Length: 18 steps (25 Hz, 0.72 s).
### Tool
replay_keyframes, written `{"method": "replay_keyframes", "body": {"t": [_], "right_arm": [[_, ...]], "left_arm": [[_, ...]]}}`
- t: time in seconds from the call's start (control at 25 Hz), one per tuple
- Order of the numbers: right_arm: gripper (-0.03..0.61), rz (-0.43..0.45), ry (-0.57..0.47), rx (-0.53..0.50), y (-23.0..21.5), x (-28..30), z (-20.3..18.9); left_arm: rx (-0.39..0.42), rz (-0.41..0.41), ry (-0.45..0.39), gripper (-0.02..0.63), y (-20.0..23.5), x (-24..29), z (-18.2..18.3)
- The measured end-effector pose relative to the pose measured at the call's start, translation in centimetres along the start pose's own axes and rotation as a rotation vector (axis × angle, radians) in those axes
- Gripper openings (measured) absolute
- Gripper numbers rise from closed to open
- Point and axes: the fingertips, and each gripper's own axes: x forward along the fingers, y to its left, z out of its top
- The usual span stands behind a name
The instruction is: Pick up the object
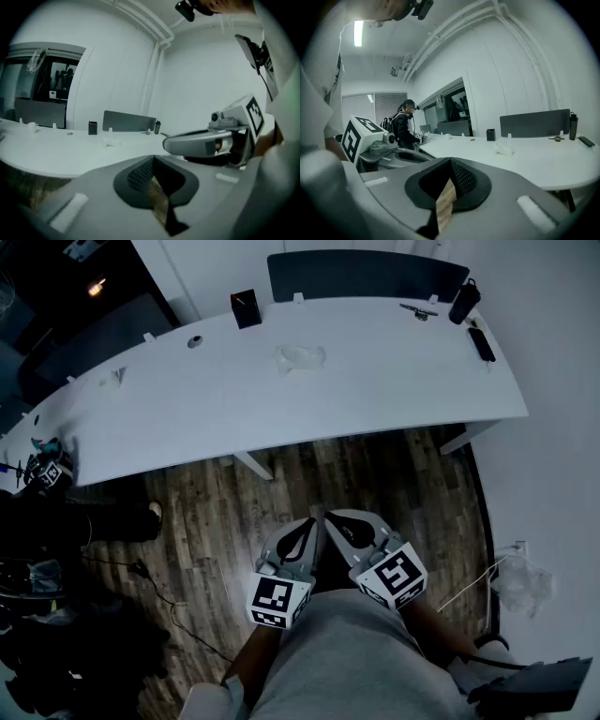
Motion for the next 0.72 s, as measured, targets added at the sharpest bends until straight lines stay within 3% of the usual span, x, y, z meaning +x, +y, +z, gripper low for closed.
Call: {"method": "replay_keyframes", "body": {"t": [0.28,0.72], "right_arm": [[0.002,0.040,0.042,-0.010,-6.7,0.8,1.9],[0.002,0.092,0.053,0.048,-13.9,2.7,1.6]], "left_arm": [[-0.027,0.035,0.028,0.002,1.2,5.8,3.0],[-0.032,0.101,0.083,0.002,2.8,11.8,4.2]]}}
